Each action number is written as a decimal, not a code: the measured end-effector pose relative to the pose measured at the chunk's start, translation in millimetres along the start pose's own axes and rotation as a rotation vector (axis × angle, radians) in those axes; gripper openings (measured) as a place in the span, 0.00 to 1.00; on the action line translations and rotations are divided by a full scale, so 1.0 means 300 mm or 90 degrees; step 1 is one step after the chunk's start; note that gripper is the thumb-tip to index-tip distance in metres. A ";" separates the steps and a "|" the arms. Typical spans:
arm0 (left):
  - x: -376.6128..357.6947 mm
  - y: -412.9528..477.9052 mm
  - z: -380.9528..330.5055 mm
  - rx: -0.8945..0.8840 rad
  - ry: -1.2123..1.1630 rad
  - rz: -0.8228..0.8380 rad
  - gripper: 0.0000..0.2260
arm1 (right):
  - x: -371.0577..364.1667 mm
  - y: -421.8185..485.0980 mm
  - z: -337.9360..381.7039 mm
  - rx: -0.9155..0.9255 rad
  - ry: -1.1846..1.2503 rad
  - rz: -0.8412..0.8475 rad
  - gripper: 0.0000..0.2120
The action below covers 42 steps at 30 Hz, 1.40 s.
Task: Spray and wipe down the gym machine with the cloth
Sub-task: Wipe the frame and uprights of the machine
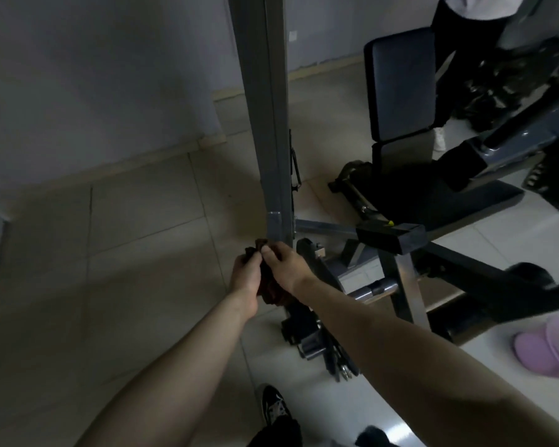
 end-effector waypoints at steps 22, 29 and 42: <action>-0.247 0.322 -0.333 0.002 0.027 0.130 0.17 | 0.412 0.292 0.105 0.058 0.109 -0.385 0.11; -0.414 0.442 -0.385 0.014 0.111 0.298 0.18 | 0.440 0.404 0.116 0.046 0.149 -0.418 0.13; -0.592 0.537 -0.315 -0.014 0.423 0.561 0.07 | 0.439 0.389 0.084 -0.054 0.054 -0.564 0.15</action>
Point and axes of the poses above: each hand's wrist, its own y-axis towards the middle knuckle, its own x-axis out of the back of the hand, z = x × y, the point moved 7 cm from there along y, towards the middle knuckle, and after that the axes turned 10 degrees about y, right-handed, at the moved point
